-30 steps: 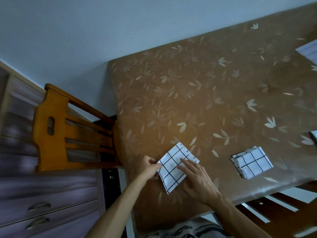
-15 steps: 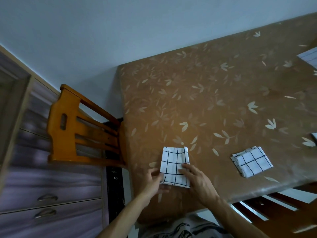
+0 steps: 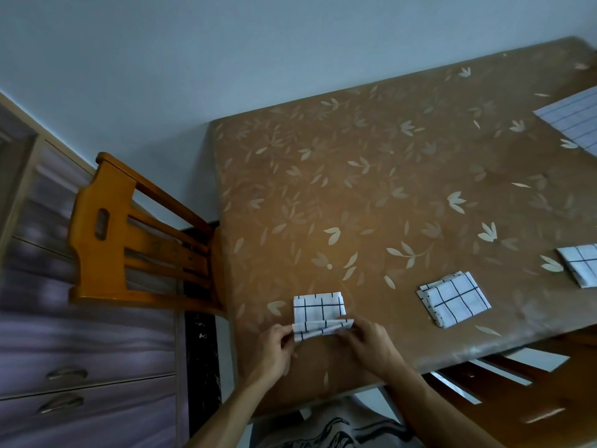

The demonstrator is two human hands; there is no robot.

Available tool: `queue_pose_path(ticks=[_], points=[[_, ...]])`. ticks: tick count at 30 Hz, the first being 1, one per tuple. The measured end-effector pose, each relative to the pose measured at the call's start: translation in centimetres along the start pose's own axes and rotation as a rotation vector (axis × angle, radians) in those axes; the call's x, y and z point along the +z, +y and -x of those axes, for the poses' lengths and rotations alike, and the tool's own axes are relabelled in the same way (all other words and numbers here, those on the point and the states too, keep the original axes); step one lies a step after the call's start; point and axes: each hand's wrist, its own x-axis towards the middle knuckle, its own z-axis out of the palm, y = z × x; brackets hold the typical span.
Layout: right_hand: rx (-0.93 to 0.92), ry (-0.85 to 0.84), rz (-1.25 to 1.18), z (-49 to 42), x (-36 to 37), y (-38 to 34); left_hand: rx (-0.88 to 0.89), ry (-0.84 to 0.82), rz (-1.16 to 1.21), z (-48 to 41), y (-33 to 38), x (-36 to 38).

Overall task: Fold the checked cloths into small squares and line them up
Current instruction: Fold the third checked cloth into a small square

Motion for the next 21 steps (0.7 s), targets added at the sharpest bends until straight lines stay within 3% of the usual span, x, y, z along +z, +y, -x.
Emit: queue_pose_path(ticks=[5,13,18,21], points=[[0.141,0.097,-0.155,-0.7,0.1,-0.5,-0.070,-0.031,0.065,-0.5,0.3,-0.1],[0.222,0.216,-0.112,-1.7,0.6,-1.5,-0.264,0.030,0.162,-2.2,0.8,-0.2],[0.227,0.283,-0.064,-1.7,1.2,-1.8,-0.274,0.095,0.009,-3.3,0.8,0.7],[0.213,0.313,-0.030,-1.5,1.6,-1.4,-0.236,0.172,-0.286,-3.1,1.4,1.0]])
